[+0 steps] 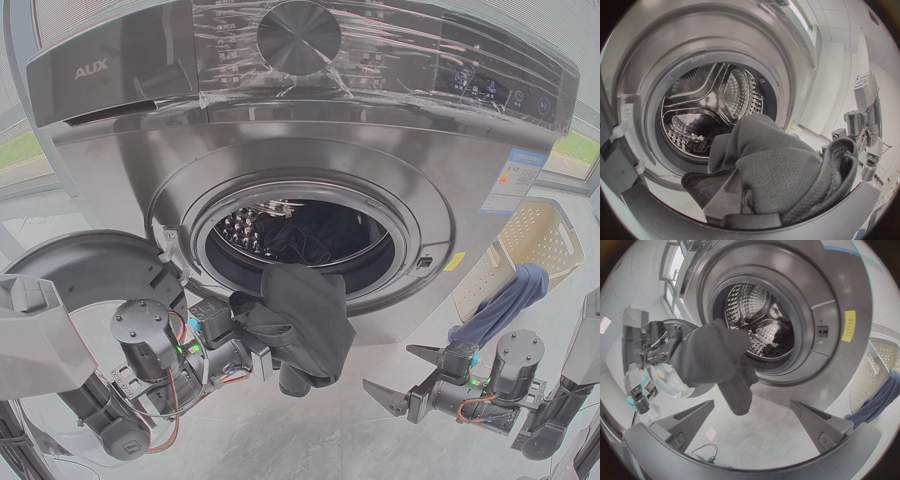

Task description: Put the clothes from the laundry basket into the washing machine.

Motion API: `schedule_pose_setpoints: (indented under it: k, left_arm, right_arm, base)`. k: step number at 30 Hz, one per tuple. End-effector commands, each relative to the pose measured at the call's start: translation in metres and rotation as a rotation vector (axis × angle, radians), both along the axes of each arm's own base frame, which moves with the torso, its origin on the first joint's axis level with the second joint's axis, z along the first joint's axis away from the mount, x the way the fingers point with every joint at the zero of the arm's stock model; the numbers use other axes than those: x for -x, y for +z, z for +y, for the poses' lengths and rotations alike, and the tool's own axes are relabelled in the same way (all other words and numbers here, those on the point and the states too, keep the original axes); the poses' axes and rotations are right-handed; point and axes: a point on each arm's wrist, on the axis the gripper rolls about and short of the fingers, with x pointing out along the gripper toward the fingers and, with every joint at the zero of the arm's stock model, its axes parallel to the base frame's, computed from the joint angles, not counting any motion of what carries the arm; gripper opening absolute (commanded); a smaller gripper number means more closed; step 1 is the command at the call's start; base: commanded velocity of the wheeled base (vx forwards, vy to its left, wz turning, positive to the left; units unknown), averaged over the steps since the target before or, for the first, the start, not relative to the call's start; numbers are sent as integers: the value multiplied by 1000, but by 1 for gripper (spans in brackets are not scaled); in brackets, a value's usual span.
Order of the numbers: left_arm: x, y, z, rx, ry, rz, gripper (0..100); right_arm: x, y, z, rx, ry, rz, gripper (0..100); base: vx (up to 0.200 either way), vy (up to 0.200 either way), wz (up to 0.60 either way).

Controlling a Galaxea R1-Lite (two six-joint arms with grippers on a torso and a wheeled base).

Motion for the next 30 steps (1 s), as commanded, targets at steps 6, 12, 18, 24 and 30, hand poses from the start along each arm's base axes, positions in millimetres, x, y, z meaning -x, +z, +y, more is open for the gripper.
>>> schedule_pose_setpoints:
  k: [6,12,18,24,30]
  left_arm:
    - [-34,-20,-37,10,14,-13,0]
    - [-83,-26,-54,101,95,-60,0]
    - [-132,-28,-67,158,132,-126,0]
    - [-163,-35,-88,153,134,-120,0]
    - [-194,-36,-90,115,164,-73,0]
  right_arm:
    - [27,6,2,3,84,-2,100]
    - [29,10,2,-8,91,-13,100]
    - [29,11,1,-11,88,-17,100]
    - [29,11,2,-12,91,-15,100]
    - [29,9,2,-9,90,-10,100]
  base:
    - [0,0,0]
    - [0,0,0]
    - [0,0,0]
    - [0,0,0]
    - [0,0,0]
